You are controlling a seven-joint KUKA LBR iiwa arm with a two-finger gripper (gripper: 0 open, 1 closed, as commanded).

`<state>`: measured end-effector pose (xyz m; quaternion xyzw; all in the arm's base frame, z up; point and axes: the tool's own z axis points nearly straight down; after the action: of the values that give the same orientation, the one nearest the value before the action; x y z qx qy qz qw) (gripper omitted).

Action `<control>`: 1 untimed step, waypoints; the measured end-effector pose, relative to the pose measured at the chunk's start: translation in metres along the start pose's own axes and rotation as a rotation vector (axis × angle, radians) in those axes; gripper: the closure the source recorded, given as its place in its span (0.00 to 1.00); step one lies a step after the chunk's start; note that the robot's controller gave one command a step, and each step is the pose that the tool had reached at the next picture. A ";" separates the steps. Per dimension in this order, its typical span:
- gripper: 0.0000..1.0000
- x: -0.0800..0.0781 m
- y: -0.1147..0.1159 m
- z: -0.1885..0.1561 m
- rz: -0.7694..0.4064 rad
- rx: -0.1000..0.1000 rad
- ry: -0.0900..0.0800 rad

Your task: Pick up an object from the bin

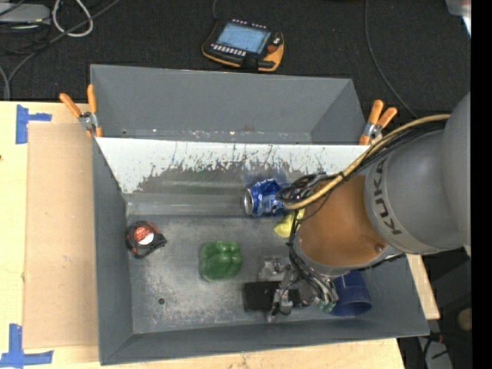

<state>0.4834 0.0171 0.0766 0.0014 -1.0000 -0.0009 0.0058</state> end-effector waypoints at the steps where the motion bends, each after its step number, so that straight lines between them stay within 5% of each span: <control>1: 1.00 0.000 0.000 -0.008 -0.001 0.000 -0.001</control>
Offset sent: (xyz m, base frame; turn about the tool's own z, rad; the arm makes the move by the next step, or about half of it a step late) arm 0.0001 0.0000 0.0512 -0.0005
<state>0.4837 0.0171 0.0844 0.0017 -1.0000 -0.0009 0.0054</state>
